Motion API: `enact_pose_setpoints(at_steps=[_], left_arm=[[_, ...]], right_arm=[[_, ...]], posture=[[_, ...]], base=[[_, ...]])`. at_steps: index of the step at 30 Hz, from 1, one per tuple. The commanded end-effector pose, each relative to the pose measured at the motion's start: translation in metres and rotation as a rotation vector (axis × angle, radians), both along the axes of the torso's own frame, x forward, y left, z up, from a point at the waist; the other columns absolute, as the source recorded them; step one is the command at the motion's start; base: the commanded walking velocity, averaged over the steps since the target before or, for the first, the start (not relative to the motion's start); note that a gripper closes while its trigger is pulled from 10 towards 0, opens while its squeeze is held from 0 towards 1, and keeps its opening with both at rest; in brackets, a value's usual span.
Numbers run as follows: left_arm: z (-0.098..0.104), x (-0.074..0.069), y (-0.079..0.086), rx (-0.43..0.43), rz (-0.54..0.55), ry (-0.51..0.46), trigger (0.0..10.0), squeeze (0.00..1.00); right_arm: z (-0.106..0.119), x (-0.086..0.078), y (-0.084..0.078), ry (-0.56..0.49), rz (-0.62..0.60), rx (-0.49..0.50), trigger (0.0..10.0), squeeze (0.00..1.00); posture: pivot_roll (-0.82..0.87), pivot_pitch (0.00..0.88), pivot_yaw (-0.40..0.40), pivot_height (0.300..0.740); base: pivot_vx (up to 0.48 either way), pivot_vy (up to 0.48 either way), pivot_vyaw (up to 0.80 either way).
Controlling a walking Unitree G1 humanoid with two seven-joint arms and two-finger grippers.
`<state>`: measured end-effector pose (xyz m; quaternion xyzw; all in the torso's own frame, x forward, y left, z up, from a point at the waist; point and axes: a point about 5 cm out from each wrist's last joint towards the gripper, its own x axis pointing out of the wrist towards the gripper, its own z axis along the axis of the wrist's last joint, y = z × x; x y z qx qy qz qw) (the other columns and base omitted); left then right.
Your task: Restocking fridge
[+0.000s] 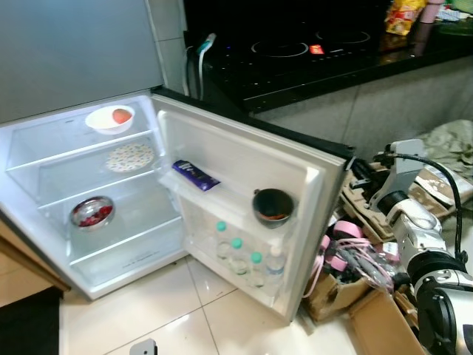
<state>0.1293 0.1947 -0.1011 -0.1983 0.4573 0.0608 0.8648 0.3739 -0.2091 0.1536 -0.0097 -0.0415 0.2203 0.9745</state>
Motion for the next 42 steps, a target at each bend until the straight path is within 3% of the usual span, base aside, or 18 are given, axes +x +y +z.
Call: enact_pose_setpoints(at_steps=[1, 5, 10, 12, 16, 19, 20, 22, 23, 24, 27, 29, 30, 31, 37, 39, 40, 42], left_arm=[[-0.001, -0.004, 0.005, 0.004, 0.014, 0.016, 10.0, 0.0], [-0.001, -0.004, 0.004, 0.003, 0.015, 0.015, 10.0, 0.0], [-0.001, -0.003, 0.004, 0.001, 0.011, 0.015, 10.0, 0.0], [-0.001, -0.003, 0.004, 0.001, 0.011, 0.015, 10.0, 0.0], [-0.001, -0.004, 0.003, 0.0, 0.011, 0.019, 10.0, 0.0], [-0.002, -0.005, 0.003, -0.001, 0.011, 0.022, 10.0, 0.0], [-0.002, -0.006, 0.002, -0.004, 0.011, 0.025, 10.0, 0.0], [-0.002, -0.006, 0.001, -0.005, 0.01, 0.026, 10.0, 0.0], [-0.002, -0.006, 0.001, -0.006, 0.009, 0.026, 10.0, 0.0], [-0.002, -0.006, 0.001, -0.006, 0.009, 0.026, 10.0, 0.0], [-0.002, -0.006, 0.0, -0.008, 0.009, 0.027, 10.0, 0.0], [-0.002, -0.006, -0.001, -0.008, 0.011, 0.027, 10.0, 0.0], [-0.002, -0.006, -0.001, -0.008, 0.011, 0.027, 10.0, 0.0], [-0.002, -0.006, -0.001, -0.008, 0.013, 0.027, 10.0, 0.0], [-0.003, -0.006, -0.001, -0.009, 0.011, 0.03, 10.0, 0.0], [-0.003, -0.007, -0.002, -0.008, 0.01, 0.033, 10.0, 0.0], [-0.003, -0.007, -0.002, -0.008, 0.01, 0.033, 10.0, 0.0], [-0.003, -0.007, -0.001, -0.004, 0.007, 0.033, 10.0, 0.0]], right_arm=[[-0.016, -0.006, 0.029, 0.061, 0.204, -0.045, 10.0, 0.0], [-0.024, -0.013, 0.043, 0.093, 0.371, -0.055, 10.0, 0.0], [-0.027, -0.049, 0.078, 0.121, 0.894, 0.016, 10.0, 0.0], [-0.027, -0.049, 0.078, 0.121, 0.894, 0.016, 10.0, 0.0], [-0.007, -0.083, 0.099, 0.08, 1.172, 0.162, 10.0, 0.0], [-0.004, -0.076, 0.096, 0.04, 1.1, 0.232, 10.0, 0.0], [-0.01, -0.06, 0.088, 0.011, 0.934, 0.232, 10.0, 0.0], [-0.016, -0.052, 0.082, 0.033, 0.835, 0.222, 10.0, 0.0], [-0.027, -0.044, 0.073, 0.073, 0.698, 0.197, 10.0, 0.0], [-0.027, -0.044, 0.073, 0.073, 0.698, 0.197, 10.0, 0.0], [-0.056, -0.042, 0.049, 0.201, 0.464, 0.171, 10.0, 0.0], [-0.085, -0.056, 0.036, 0.34, 0.364, 0.078, 10.0, 0.0], [-0.085, -0.056, 0.036, 0.34, 0.364, 0.078, 10.0, 0.0], [-0.115, -0.072, 0.023, 0.478, 0.249, -0.008, 10.0, 0.0], [-0.157, -0.102, 0.004, 0.675, 0.07, -0.061, 10.0, 0.0], [-0.184, -0.129, -0.01, 0.808, -0.083, -0.085, 10.0, 0.0], [-0.184, -0.129, -0.01, 0.808, -0.083, -0.085, 10.0, 0.0], [-0.21, -0.165, -0.018, 0.944, -0.205, -0.084, 10.0, 0.0]], posture=[[-0.1, 0.0, 0.018, 0.74], [-0.1, 0.0, 0.017, 0.74], [-0.11, 0.0, 0.02, 0.74], [-0.11, 0.0, 0.02, 0.74], [-0.11, 0.0, 0.02, 0.74], [-0.11, 0.0, 0.02, 0.74], [-0.11, 0.0, 0.02, 0.74], [-0.11, 0.0, 0.02, 0.74], [-0.12, 0.0, 0.022, 0.74], [-0.12, 0.0, 0.022, 0.74], [-0.12, 0.0, 0.022, 0.74], [-0.12, 0.0, 0.017, 0.74], [-0.12, 0.0, 0.017, 0.74], [-0.12, 0.0, 0.017, 0.74], [-0.12, 0.0, 0.019, 0.74], [-0.12, 0.0, 0.019, 0.74], [-0.12, 0.0, 0.019, 0.74], [-0.11, 0.0, 0.022, 0.74]], base=[[0.0, 0.0, 0.0], [0.0, 0.0, 0.0], [0.0, 0.0, 0.0], [0.0, 0.0, 0.0], [0.0, 0.0, 0.0], [0.0, 0.0, 0.0], [0.0, 0.0, 0.0], [0.0, 0.0, 0.0], [0.0, 0.0, 0.0], [0.0, 0.0, 0.0], [0.0, 0.0, 0.0], [0.0, 0.0, 0.0], [0.0, 0.0, 0.0], [0.0, 0.0, 0.66], [0.0, 0.0, 0.66], [0.0, 0.0, 0.66], [0.0, 0.0, 0.66], [0.0, 0.0, 0.66]])
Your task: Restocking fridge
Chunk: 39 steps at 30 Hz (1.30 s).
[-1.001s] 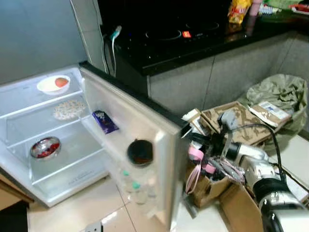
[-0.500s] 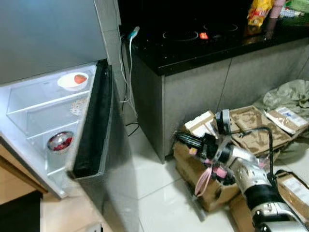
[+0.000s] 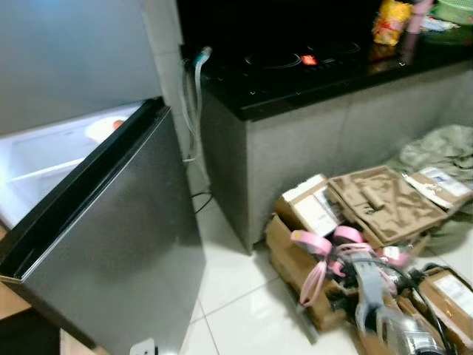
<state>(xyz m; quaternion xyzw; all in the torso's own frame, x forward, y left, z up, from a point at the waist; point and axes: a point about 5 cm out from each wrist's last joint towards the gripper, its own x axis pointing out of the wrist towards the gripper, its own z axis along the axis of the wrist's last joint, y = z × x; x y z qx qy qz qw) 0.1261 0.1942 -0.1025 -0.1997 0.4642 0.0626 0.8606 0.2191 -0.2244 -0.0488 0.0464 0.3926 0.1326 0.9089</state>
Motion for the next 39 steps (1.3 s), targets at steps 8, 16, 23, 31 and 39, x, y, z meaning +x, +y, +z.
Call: enact_pose_setpoints(at_steps=[8, 16, 23, 31, 39], left_arm=[[-0.001, -0.004, 0.003, 0.014, -0.006, 0.017, 10.0, 0.0], [0.0, -0.002, 0.006, 0.028, -0.014, 0.013, 10.0, 0.0], [-0.001, -0.001, -0.001, 0.024, -0.026, 0.013, 10.0, 0.0], [-0.001, -0.002, -0.003, 0.029, -0.041, 0.017, 10.0, 0.0], [-0.001, -0.002, -0.001, 0.044, -0.051, 0.016, 10.0, 0.0]], right_arm=[[-0.035, -0.058, -0.002, 0.19, -0.184, -0.059, 10.0, 0.0], [-0.037, -0.063, -0.001, 0.199, -0.192, -0.07, 10.0, 0.0], [-0.035, -0.06, -0.007, 0.187, -0.186, -0.106, 10.0, 0.0], [-0.037, -0.065, -0.008, 0.201, -0.159, -0.126, 10.0, 0.0], [-0.037, -0.066, -0.008, 0.205, -0.14, -0.135, 10.0, 0.0]], posture=[[-0.09, 0.0, 0.034, 0.74], [-0.09, 0.0, 0.036, 0.74], [-0.11, 0.0, 0.021, 0.74], [-0.11, 0.0, 0.014, 0.74], [-0.11, 0.0, 0.017, 0.74]], base=[[0.0, 0.0, 0.67], [0.0, 0.0, 0.67], [0.0, 0.0, 0.67], [0.0, 0.0, 0.67], [0.0, 0.0, 0.67]])
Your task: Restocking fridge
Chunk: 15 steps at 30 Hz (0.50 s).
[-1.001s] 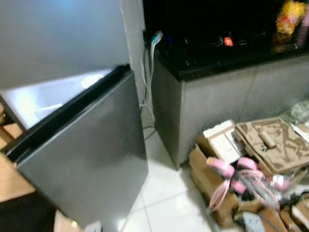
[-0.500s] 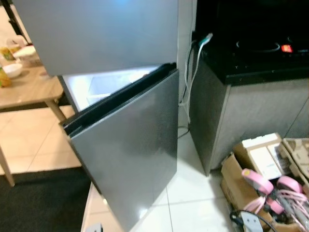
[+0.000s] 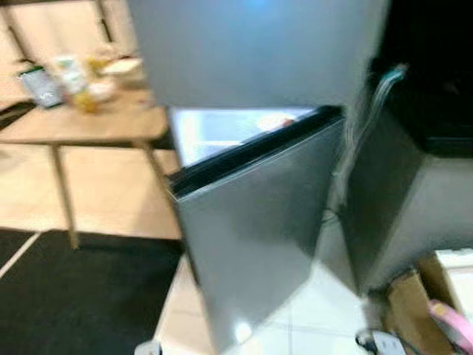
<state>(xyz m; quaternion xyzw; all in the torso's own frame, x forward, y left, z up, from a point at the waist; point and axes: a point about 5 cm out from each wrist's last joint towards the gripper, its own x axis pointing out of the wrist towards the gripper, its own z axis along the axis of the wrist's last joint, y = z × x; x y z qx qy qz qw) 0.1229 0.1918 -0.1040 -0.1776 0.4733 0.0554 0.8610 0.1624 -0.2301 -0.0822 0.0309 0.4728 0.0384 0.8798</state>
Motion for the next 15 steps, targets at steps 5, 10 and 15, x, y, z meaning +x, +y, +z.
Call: enact_pose_setpoints(at_steps=[5, 10, 15], left_arm=[[0.0009, 0.0007, 0.005, 0.026, -0.024, 0.0, 10.0, 0.0], [0.001, 0.0002, 0.0072, 0.029, -0.02, 0.004, 10.0, 0.0], [0.0012, 0.0012, 0.0069, 0.019, -0.018, 0.004, 10.0, 0.0]], right_arm=[[-0.0037, -0.0089, -0.0006, 0.029, 0.01, -0.007, 10.0, 0.0], [-0.0043, -0.0093, 0.0013, 0.03, 0.011, -0.003, 10.0, 0.0], [-0.0046, -0.0095, 0.0023, 0.031, 0.011, 0.002, 10.0, 0.0]], posture=[[-0.11, 0.0, 0.028, 0.74], [-0.11, 0.0, 0.038, 0.74], [-0.11, 0.0, 0.039, 0.74]], base=[[0.0, 0.0, 0.67], [0.0, 0.0, 0.67], [0.0, 0.0, 0.67]])
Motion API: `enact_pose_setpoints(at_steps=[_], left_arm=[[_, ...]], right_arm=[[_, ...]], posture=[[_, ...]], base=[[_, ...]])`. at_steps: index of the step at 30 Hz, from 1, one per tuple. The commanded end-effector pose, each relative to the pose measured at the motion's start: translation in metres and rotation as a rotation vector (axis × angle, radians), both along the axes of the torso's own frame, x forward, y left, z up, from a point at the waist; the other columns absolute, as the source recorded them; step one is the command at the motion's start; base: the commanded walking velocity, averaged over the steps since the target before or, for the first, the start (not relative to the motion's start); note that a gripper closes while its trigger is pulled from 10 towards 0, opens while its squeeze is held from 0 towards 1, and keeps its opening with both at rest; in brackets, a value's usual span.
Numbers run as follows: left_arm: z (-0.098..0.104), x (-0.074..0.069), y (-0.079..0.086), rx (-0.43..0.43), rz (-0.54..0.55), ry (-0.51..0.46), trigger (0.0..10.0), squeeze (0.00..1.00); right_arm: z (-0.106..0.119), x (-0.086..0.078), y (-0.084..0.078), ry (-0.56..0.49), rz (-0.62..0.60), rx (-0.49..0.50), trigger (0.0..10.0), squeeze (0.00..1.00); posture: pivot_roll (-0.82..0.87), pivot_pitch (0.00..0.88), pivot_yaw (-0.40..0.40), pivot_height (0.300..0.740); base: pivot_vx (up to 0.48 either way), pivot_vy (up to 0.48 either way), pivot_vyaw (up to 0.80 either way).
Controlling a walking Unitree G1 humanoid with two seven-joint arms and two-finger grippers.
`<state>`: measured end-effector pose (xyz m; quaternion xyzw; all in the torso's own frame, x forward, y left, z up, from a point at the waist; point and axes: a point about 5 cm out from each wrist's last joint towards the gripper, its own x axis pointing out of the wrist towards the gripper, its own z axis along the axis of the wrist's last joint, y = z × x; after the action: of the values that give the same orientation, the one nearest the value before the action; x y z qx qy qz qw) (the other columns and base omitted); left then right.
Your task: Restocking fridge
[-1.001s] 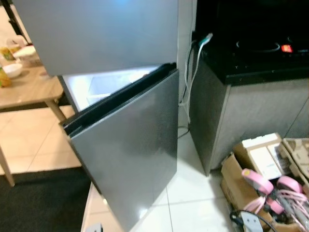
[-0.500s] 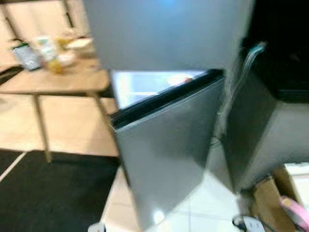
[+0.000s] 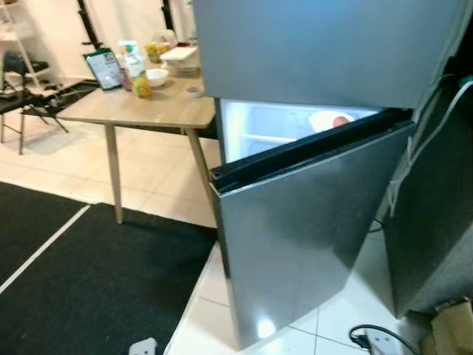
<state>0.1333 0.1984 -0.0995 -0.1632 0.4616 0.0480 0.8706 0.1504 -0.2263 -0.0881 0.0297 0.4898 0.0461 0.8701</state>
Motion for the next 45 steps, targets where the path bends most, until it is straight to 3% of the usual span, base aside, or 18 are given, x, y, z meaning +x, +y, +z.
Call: enact_pose_setpoints(at_steps=[1, 19, 30, 45], left_arm=[[-0.0033, -0.0091, 0.0001, -0.006, 0.007, 0.033, 10.0, 0.0], [-0.003, -0.008, -0.0013, -0.026, 0.012, 0.027, 10.0, 0.0], [-0.0036, -0.009, -0.0027, -0.029, 0.004, 0.037, 10.0, 0.0], [-0.0025, -0.0063, -0.0005, -0.023, 0.052, 0.019, 10.0, 0.0]], right_arm=[[0.0012, 0.0023, -0.0015, -0.007, -0.006, -0.003, 10.0, 0.0], [0.0004, 0.0025, 0.003, -0.013, -0.009, 0.012, 10.0, 0.0], [0.0007, 0.003, 0.0012, -0.021, -0.046, 0.008, 10.0, 0.0], [0.0039, 0.0107, 0.0027, -0.057, -0.067, 0.027, 10.0, 0.0]], posture=[[-0.11, 0.0, 0.039, 0.74], [-0.12, 0.0, 0.043, 0.74], [-0.12, 0.0, 0.043, 0.74], [-0.12, 0.0, 0.044, 0.74]], base=[[0.0, 0.0, 0.68], [0.0, 0.0, 0.67], [0.0, -0.317, 0.0], [0.0, 0.0, 0.0]])
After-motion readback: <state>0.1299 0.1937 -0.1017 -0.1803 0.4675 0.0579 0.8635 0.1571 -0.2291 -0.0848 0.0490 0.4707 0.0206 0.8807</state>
